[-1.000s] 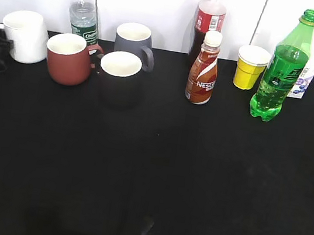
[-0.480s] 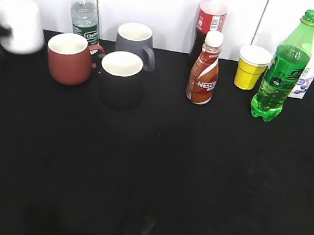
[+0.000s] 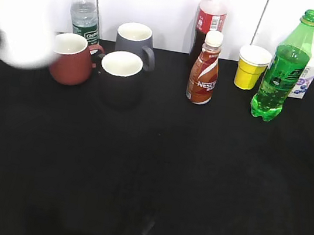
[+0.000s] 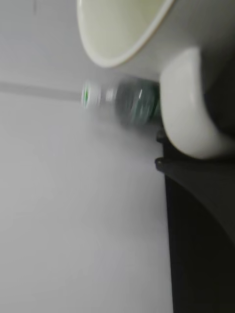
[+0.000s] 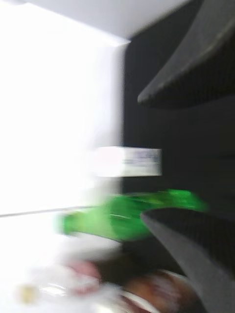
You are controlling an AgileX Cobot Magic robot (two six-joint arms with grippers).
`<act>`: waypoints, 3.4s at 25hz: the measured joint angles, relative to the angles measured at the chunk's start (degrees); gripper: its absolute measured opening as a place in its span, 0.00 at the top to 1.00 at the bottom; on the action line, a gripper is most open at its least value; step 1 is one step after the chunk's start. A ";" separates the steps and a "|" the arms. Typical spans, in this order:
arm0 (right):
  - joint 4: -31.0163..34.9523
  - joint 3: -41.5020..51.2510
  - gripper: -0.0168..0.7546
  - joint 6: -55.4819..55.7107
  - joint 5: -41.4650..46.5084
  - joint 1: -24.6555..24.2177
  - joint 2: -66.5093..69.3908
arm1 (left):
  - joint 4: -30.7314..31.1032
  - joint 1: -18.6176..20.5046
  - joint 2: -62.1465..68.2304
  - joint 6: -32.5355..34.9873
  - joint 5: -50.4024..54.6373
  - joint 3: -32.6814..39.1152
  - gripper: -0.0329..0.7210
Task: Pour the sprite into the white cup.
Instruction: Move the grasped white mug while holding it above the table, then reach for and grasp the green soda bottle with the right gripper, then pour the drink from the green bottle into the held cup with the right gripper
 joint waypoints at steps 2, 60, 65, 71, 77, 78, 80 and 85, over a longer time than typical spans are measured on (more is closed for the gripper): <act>-5.25 0.01 0.38 2.46 -18.02 0.00 14.06 | 0.08 -5.26 0.00 0.00 -0.21 0.43 0.87; -18.98 -34.39 0.44 -64.95 -16.71 29.74 51.71 | 14.70 -12.63 0.05 -1.90 4.47 0.43 0.88; -18.18 -34.39 0.44 -70.63 -18.39 29.74 51.71 | 14.93 -12.63 0.05 -1.68 4.47 0.43 0.88; -15.31 -34.39 0.44 -76.93 -18.39 29.74 51.71 | 15.13 -12.63 0.05 -1.50 4.47 0.43 0.88; -12.35 -34.98 0.44 -80.95 -18.65 29.74 51.71 | 15.21 -12.63 0.05 -1.50 4.64 0.43 0.88; -12.14 -34.98 0.44 -81.01 -19.03 29.74 51.71 | 15.21 -12.63 0.05 -1.50 4.64 0.43 0.88; -11.89 -35.09 0.44 -81.62 -19.57 29.74 51.71 | 15.26 -12.63 0.05 -1.49 4.64 0.43 0.88; -11.53 -35.09 0.45 -83.97 -20.93 29.74 51.71 | 15.28 -12.63 0.05 -1.38 4.43 0.43 0.88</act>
